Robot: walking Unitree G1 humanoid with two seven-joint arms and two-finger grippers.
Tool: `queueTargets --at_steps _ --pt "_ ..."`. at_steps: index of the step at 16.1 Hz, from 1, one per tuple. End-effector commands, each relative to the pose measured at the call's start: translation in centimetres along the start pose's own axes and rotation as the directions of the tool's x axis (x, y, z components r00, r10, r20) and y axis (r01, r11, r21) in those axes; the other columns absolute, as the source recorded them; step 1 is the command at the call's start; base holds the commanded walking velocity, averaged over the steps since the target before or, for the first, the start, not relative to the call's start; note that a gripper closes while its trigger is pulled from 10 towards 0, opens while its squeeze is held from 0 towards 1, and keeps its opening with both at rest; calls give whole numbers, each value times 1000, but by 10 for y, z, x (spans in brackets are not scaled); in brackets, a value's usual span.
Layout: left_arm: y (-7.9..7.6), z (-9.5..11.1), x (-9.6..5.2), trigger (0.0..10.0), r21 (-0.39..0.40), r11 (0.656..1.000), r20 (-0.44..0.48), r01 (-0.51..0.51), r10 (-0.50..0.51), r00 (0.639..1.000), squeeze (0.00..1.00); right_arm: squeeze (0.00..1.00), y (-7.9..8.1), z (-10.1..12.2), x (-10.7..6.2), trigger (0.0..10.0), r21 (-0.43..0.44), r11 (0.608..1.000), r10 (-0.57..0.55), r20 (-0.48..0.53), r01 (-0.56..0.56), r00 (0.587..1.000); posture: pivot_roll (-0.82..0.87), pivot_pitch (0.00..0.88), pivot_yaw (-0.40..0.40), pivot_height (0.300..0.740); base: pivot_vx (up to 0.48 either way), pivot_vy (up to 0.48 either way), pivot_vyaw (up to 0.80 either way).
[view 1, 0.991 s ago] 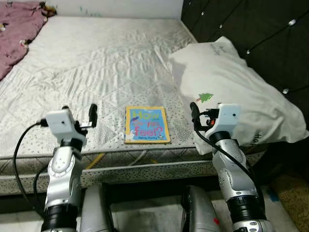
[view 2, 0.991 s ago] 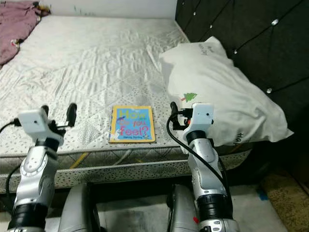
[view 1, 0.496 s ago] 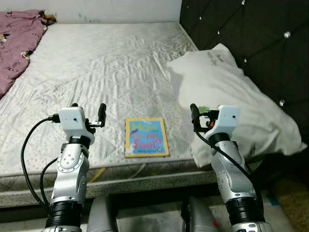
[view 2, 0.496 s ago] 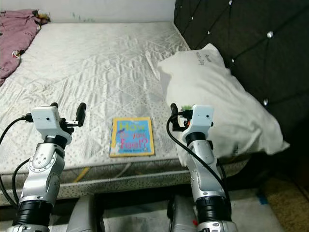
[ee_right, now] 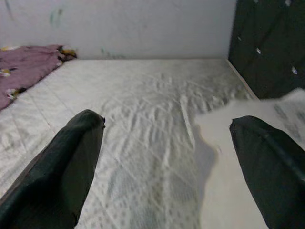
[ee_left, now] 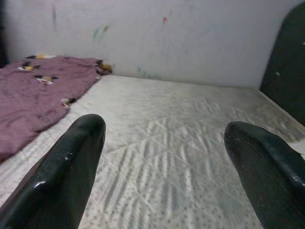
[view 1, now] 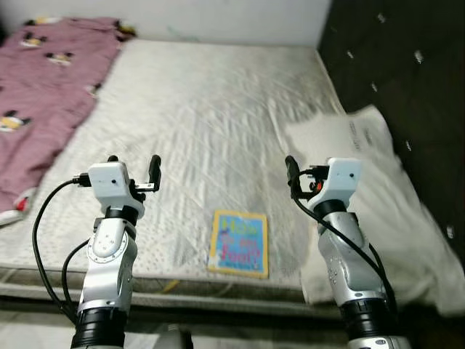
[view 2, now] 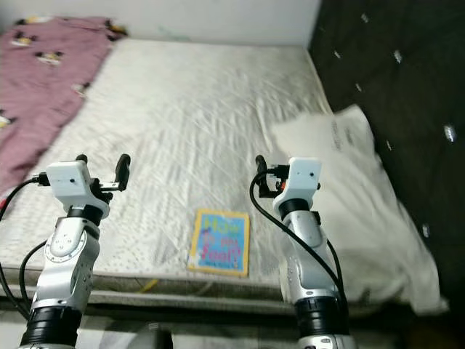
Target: Clean up the room
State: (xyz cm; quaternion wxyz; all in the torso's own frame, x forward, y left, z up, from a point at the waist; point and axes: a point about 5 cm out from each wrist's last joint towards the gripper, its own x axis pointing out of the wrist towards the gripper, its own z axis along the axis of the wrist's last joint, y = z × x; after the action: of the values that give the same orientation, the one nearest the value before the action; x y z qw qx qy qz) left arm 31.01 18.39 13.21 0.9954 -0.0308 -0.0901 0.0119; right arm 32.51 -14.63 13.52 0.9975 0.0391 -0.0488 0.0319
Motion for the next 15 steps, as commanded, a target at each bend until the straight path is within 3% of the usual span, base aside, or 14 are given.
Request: queueTargets --at_steps 1,15 --pt "-3 -1 -1 10000 -10 1000 -10 15 -15 1000 0 0 0 2 0 10000 -6 1000 7 0 -7 1000 -78 11 -34 740 0 0 0" --pt "-9 1 3 10000 -51 998 -16 46 -47 999 0 0 0 -5 -2 10000 -3 1000 -16 -40 16 999 -72 2 -28 740 0 18 0"
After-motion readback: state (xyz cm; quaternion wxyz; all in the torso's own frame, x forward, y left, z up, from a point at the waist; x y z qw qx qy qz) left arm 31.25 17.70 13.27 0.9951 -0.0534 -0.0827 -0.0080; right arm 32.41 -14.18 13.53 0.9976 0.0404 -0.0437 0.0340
